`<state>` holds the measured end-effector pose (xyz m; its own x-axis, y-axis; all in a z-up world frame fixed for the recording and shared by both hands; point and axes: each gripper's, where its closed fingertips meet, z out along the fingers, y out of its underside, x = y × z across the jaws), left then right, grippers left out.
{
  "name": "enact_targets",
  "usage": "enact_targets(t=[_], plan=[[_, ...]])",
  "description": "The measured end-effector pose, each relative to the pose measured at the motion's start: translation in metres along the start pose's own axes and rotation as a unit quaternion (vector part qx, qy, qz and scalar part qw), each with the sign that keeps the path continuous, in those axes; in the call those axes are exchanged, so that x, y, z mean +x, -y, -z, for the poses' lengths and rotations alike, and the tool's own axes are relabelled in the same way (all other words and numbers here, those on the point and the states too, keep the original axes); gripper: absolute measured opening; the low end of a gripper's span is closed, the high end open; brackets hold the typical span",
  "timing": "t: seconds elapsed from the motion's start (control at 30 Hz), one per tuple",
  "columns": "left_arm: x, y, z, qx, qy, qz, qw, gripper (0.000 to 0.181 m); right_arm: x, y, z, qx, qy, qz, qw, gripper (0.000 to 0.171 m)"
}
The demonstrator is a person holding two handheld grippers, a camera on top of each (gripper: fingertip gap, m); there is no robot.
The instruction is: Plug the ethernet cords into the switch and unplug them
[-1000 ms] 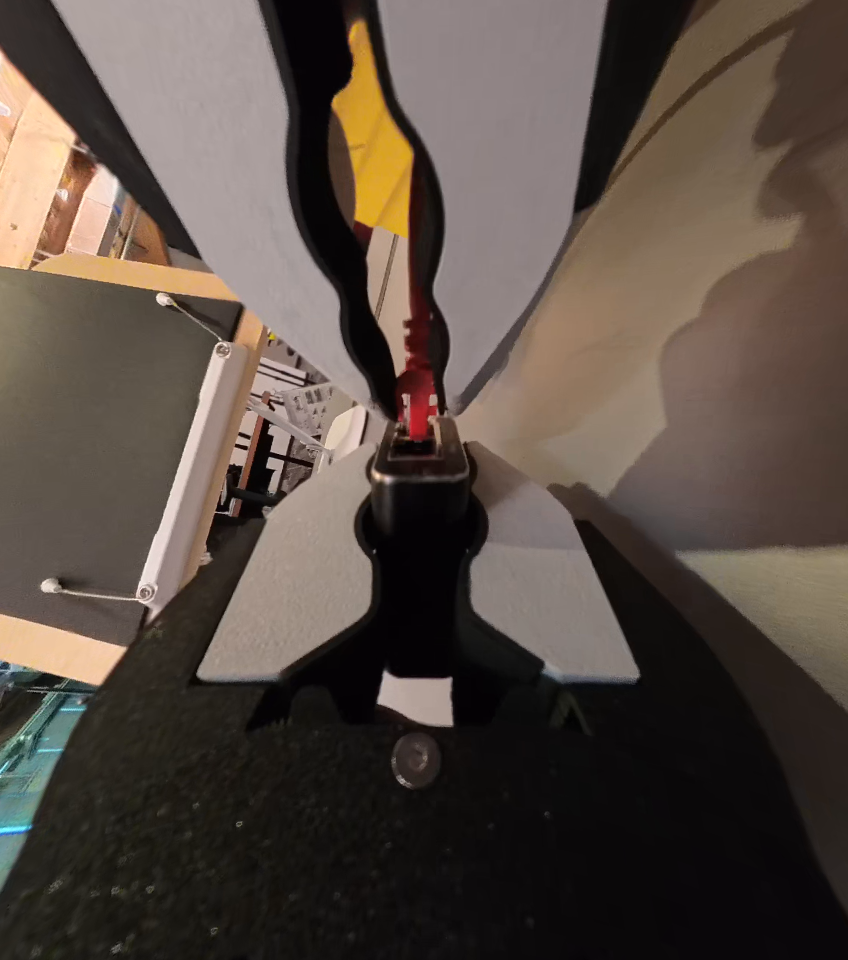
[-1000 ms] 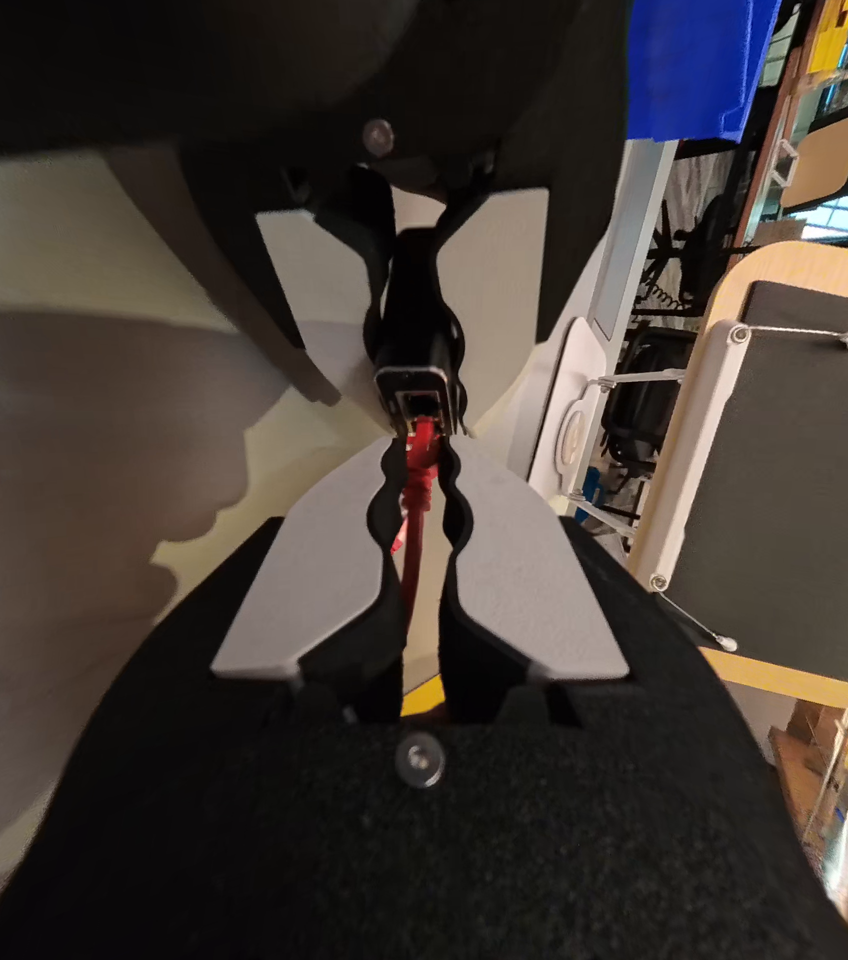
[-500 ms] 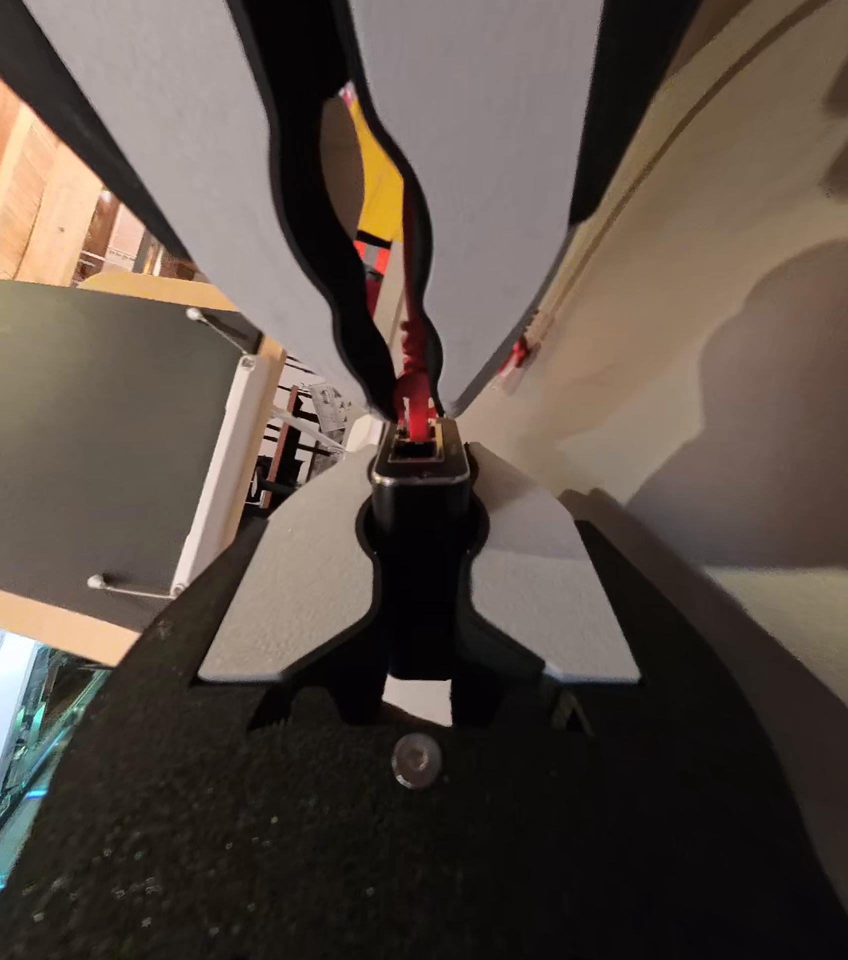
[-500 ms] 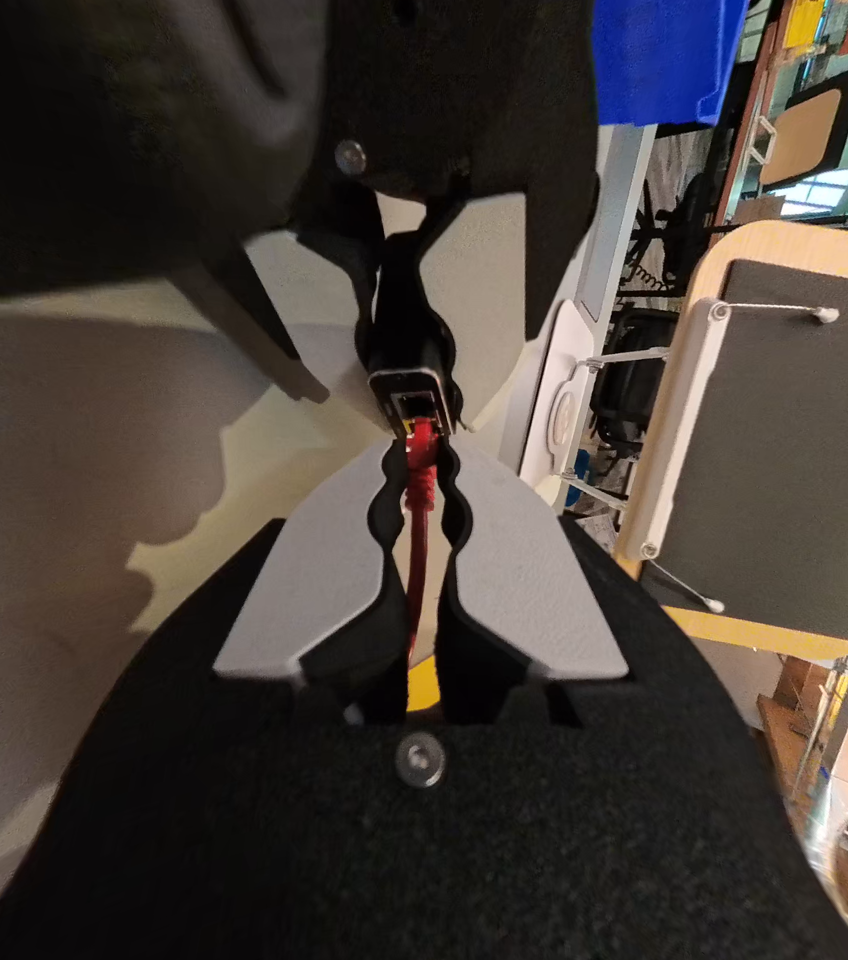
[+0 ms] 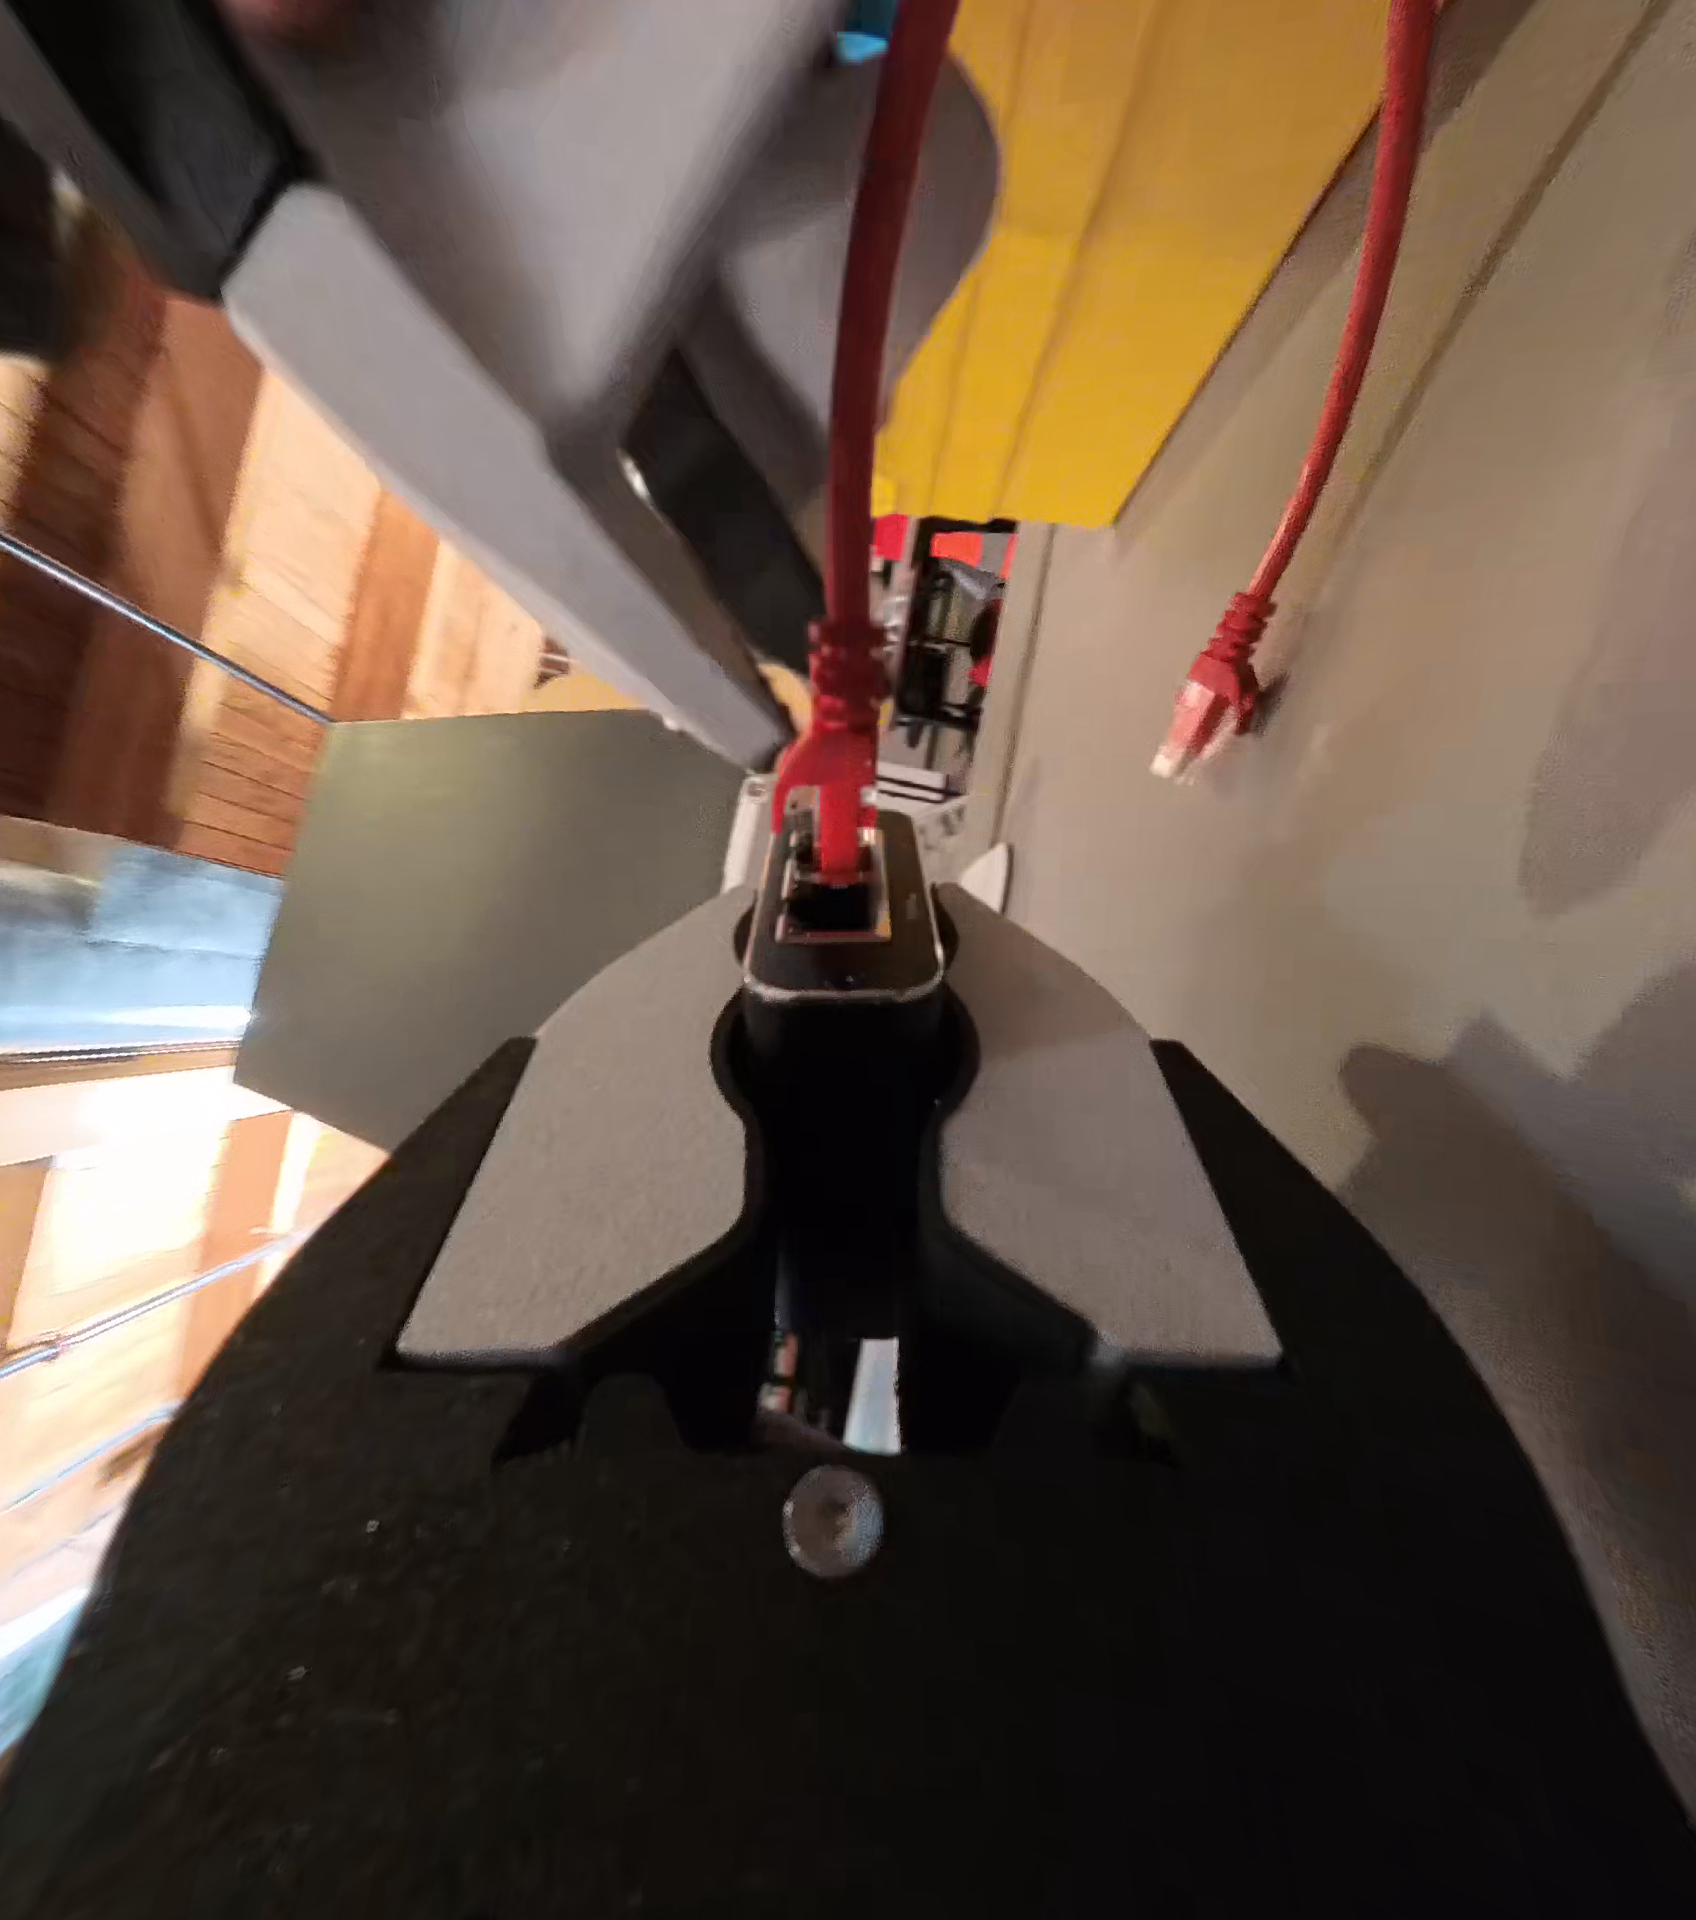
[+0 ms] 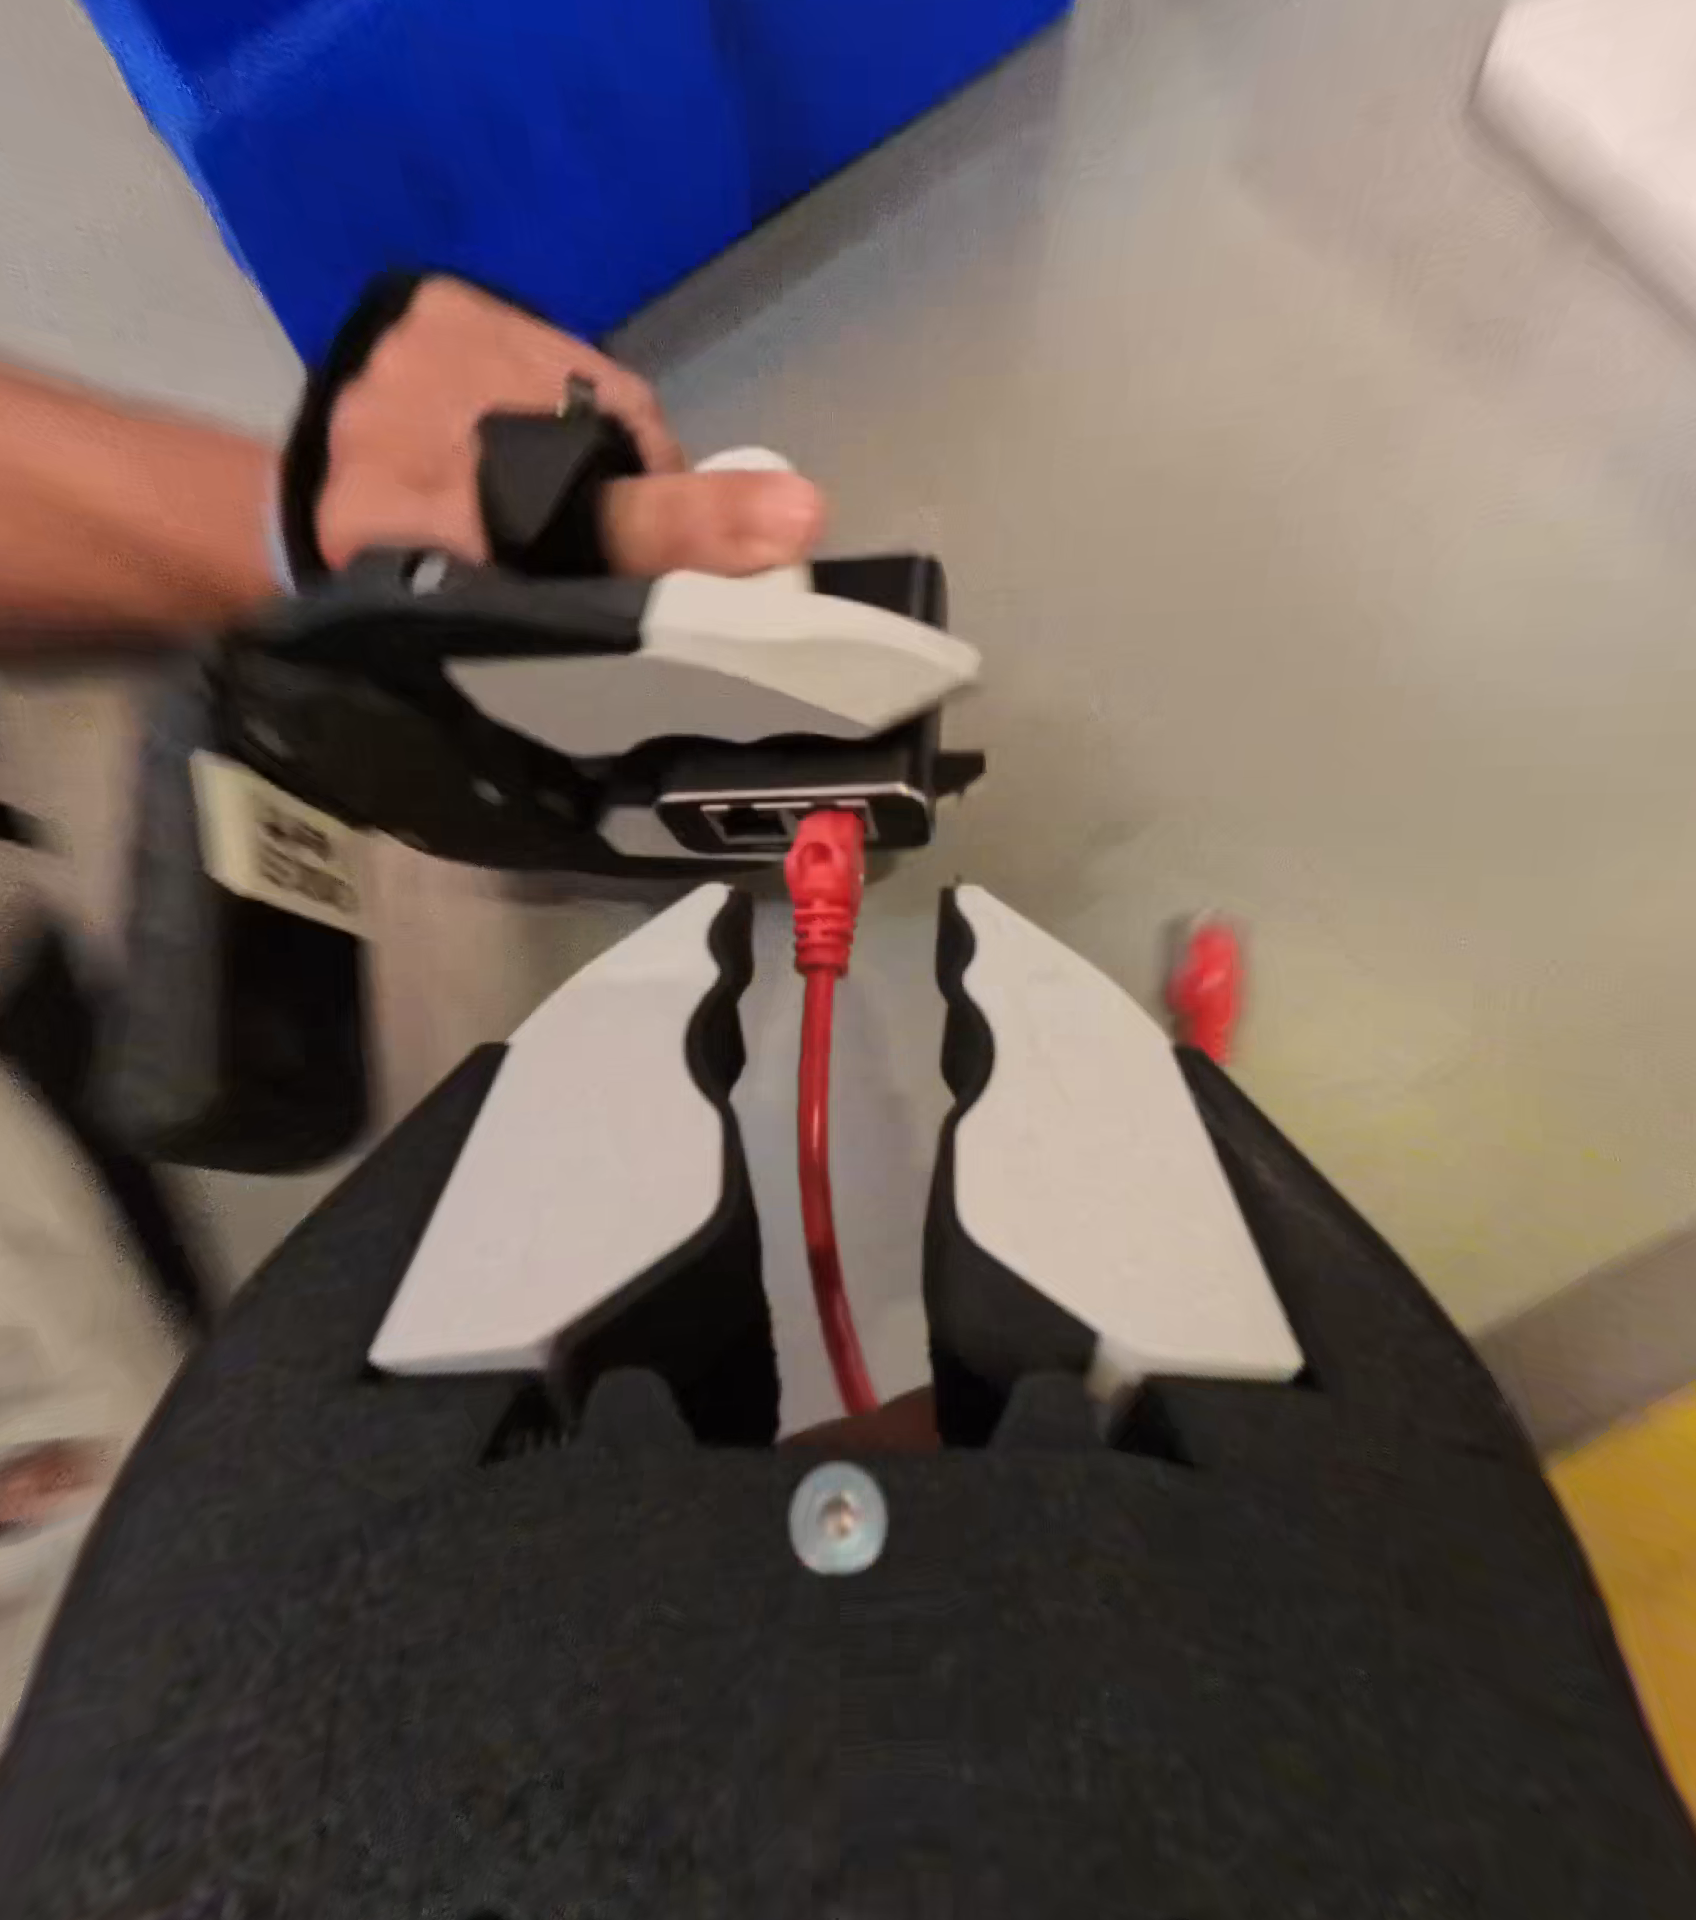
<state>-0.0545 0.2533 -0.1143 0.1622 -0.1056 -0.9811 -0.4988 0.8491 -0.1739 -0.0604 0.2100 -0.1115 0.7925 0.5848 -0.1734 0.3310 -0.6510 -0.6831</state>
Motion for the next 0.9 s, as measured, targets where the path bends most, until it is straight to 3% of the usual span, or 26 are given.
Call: enact_targets(t=[0.07,0.13,0.4,0.7,0.83,0.9], plan=[[-0.004,0.003,0.003,0.005,0.017,-0.018,1.000,0.026,-0.004,0.004,0.002,0.026,0.116,-0.182,0.976,0.036],[-0.007,0.009,0.005,0.015,0.032,-0.030,0.999,0.026,-0.010,0.009,0.005,0.069,0.206,-0.293,0.931,0.033],[-0.009,0.011,0.007,0.017,0.042,-0.040,0.998,0.026,-0.015,0.007,0.002,0.154,0.260,-0.407,0.862,0.017],[-0.012,0.011,0.007,0.010,0.047,-0.034,0.998,0.026,-0.023,0.008,-0.001,0.152,0.254,-0.388,0.873,0.014],[-0.003,0.013,0.005,0.014,0.003,0.019,1.000,0.029,-0.021,0.003,-0.002,0.114,0.187,-0.302,0.928,0.013],[0.006,0.016,0.005,0.013,-0.036,0.060,0.997,0.053,-0.011,-0.001,0.000,0.071,0.119,-0.218,0.966,0.013]])
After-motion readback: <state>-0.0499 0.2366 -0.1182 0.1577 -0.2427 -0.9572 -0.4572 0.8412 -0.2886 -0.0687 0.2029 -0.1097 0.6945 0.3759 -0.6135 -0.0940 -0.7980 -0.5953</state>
